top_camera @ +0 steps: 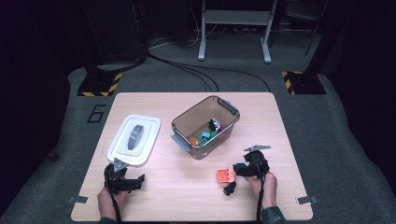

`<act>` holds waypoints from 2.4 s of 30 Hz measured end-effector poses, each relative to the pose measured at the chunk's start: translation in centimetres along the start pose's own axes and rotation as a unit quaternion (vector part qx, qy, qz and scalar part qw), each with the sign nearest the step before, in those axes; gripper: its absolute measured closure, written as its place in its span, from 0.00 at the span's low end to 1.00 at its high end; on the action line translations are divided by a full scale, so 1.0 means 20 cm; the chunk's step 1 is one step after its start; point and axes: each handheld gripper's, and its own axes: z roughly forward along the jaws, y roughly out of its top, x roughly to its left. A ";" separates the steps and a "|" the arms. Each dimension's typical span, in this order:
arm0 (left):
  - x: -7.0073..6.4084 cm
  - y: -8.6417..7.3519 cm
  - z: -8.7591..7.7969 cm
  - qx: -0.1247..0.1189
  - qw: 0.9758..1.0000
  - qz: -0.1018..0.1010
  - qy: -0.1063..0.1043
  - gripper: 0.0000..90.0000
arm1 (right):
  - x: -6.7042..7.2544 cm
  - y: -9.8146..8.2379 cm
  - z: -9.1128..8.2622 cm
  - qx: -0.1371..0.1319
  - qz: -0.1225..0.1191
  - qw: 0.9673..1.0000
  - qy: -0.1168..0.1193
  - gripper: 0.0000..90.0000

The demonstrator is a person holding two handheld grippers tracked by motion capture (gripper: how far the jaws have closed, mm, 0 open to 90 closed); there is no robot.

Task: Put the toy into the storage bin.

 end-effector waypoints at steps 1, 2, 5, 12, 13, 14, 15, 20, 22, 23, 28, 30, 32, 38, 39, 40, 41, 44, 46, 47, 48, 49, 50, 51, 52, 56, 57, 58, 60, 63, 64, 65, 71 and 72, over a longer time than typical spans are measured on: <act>0.00 0.00 0.00 0.000 1.000 0.000 0.000 0.01 | 0.00 0.00 0.00 0.001 0.002 1.000 -0.001 0.35; 0.00 0.00 0.00 0.000 1.000 0.000 0.000 0.01 | -0.01 0.00 0.00 0.005 0.005 1.000 -0.004 0.37; 0.00 0.00 0.00 -0.001 1.000 -0.003 0.000 0.01 | -0.03 -0.02 -0.01 0.007 0.013 1.000 -0.009 0.45; 0.00 0.00 0.00 -0.001 1.000 -0.003 -0.001 0.01 | -0.07 -0.02 -0.04 0.005 0.009 1.000 -0.005 0.57; 0.00 0.00 0.00 0.000 1.000 -0.001 0.000 0.01 | -0.08 -0.02 -0.03 0.004 0.005 1.000 -0.004 0.57; 0.00 0.00 0.00 0.000 1.000 -0.001 0.000 0.01 | -0.08 -0.02 -0.03 0.002 0.002 1.000 -0.005 0.58; 0.00 0.00 0.00 0.000 1.000 -0.001 0.000 0.01 | -0.08 -0.01 -0.03 0.006 0.001 1.000 -0.006 0.57; 0.00 0.00 0.00 -0.001 1.000 -0.003 0.000 0.01 | -0.09 -0.01 -0.01 0.006 -0.003 1.000 -0.003 0.64; 0.00 0.00 0.00 -0.001 1.000 -0.003 -0.001 0.01 | -0.09 -0.01 -0.02 0.004 -0.004 1.000 -0.002 0.65; 0.00 0.00 0.00 -0.001 1.000 -0.003 -0.001 0.01 | -0.09 -0.01 -0.02 0.007 -0.002 1.000 -0.001 0.65; 0.00 0.00 0.00 0.000 1.000 -0.004 -0.001 0.01 | -0.11 0.01 -0.04 -0.006 -0.002 1.000 0.006 0.65; 0.00 0.00 0.00 -0.001 1.000 -0.004 -0.001 0.01 | -0.11 0.02 -0.05 -0.009 -0.002 1.000 0.004 0.65; 0.00 0.00 0.00 -0.001 1.000 -0.004 -0.001 0.01 | -0.11 0.04 -0.06 -0.012 -0.004 1.000 0.008 0.65; 0.00 0.00 0.00 -0.001 1.000 -0.004 -0.001 0.01 | -0.13 0.08 -0.08 -0.023 -0.002 1.000 0.013 0.65; 0.00 0.00 0.00 -0.001 1.000 -0.004 -0.001 0.01 | -0.13 0.09 -0.09 -0.025 -0.001 1.000 0.016 0.65; 0.00 0.00 0.00 -0.001 1.000 -0.004 -0.001 0.01 | -0.14 0.09 -0.09 -0.027 -0.001 1.000 0.016 0.65; 0.00 0.00 0.00 -0.001 1.000 -0.004 -0.001 0.01 | -0.14 0.10 -0.09 -0.028 -0.001 1.000 0.015 0.65; 0.00 0.00 0.00 -0.001 1.000 -0.004 -0.001 0.01 | -0.15 0.12 -0.10 -0.032 -0.003 0.999 0.017 0.65; 0.00 0.00 0.00 -0.001 1.000 -0.004 -0.001 0.01 | -0.15 0.14 -0.11 -0.036 -0.003 0.999 0.015 0.65; 0.00 0.00 0.00 -0.001 1.000 -0.004 -0.001 0.01 | -0.16 0.15 -0.11 -0.036 -0.001 0.999 0.016 0.65; 0.00 0.00 0.00 -0.001 1.000 -0.004 -0.001 0.01 | -0.16 0.16 -0.12 -0.039 -0.003 0.999 0.016 0.65; 0.00 0.00 0.00 -0.001 1.000 -0.004 -0.001 0.01 | -0.16 0.17 -0.12 -0.040 -0.004 0.999 0.015 0.65; 0.00 0.00 0.00 -0.001 1.000 -0.004 -0.001 0.01 | -0.16 0.18 -0.13 -0.042 -0.004 0.999 0.016 0.65; 0.00 0.00 0.00 -0.001 1.000 -0.004 -0.001 0.01 | -0.16 0.19 -0.13 -0.043 -0.003 0.999 0.015 0.65; 0.00 0.00 0.00 -0.001 1.000 -0.004 -0.001 0.01 | -0.16 0.20 -0.14 -0.044 -0.004 0.999 0.015 0.65; 0.00 0.00 0.00 -0.001 1.000 -0.004 -0.001 0.01 | -0.17 0.24 -0.16 -0.051 -0.008 0.999 0.014 0.65; 0.00 0.00 0.00 -0.001 1.000 -0.004 -0.001 0.01 | -0.17 0.25 -0.17 -0.052 -0.007 0.999 0.012 0.65; 0.00 0.00 0.00 -0.001 1.000 -0.004 -0.001 0.01 | -0.17 0.26 -0.17 -0.053 -0.007 0.999 0.012 0.65; 0.00 0.00 0.00 -0.001 1.000 -0.004 -0.001 0.01 | -0.18 0.28 -0.18 -0.056 -0.006 0.998 0.014 0.65; 0.00 0.00 0.00 -0.001 1.000 -0.004 -0.001 0.01 | -0.19 0.31 -0.20 -0.059 -0.002 0.998 0.011 0.65; 0.00 0.00 0.00 -0.001 1.000 -0.004 -0.001 0.01 | -0.19 0.32 -0.20 -0.062 -0.006 0.998 0.012 0.65; 0.00 0.00 0.00 -0.001 1.000 -0.004 -0.001 0.01 | -0.20 0.33 -0.21 -0.062 -0.004 0.998 0.010 0.65; 0.00 0.00 0.00 -0.001 1.000 -0.004 -0.001 0.01 | -0.22 0.39 -0.23 -0.071 -0.009 0.997 0.010 0.65; 0.00 0.00 0.00 -0.001 1.000 -0.004 -0.001 0.01 | -0.22 0.39 -0.23 -0.071 -0.009 0.997 0.010 0.65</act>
